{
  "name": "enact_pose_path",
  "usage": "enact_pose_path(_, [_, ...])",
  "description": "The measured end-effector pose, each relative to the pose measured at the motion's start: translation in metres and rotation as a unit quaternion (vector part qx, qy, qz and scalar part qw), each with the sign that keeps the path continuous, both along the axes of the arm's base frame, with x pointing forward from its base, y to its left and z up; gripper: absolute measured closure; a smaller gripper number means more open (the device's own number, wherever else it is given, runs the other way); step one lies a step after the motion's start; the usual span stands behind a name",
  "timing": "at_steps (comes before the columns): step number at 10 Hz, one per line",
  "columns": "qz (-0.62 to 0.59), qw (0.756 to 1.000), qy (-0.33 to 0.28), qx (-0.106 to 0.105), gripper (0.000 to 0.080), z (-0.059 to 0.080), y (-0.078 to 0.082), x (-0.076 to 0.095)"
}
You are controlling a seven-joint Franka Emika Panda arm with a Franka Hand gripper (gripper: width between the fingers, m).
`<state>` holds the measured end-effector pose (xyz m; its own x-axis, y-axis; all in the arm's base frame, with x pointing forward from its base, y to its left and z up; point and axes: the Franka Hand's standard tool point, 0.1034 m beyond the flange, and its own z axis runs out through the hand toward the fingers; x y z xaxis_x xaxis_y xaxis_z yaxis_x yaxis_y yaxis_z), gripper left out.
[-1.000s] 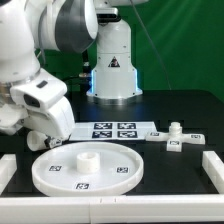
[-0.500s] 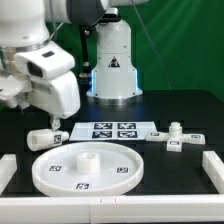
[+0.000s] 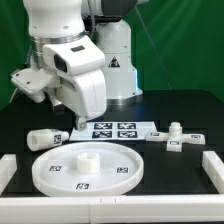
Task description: Assemble round table
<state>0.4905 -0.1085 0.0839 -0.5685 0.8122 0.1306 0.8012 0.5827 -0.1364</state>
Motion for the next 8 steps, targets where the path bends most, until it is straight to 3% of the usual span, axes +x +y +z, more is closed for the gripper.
enact_pose_path(4, [-0.059, 0.998, 0.007, -0.010, 0.0151, -0.001, 0.004, 0.007])
enact_pose_path(6, [-0.108, 0.994, 0.028, -0.015, 0.0151, -0.015, 0.018, 0.025])
enact_pose_path(8, [-0.148, 0.986, 0.074, -0.021, 0.0151, -0.034, 0.029, 0.021])
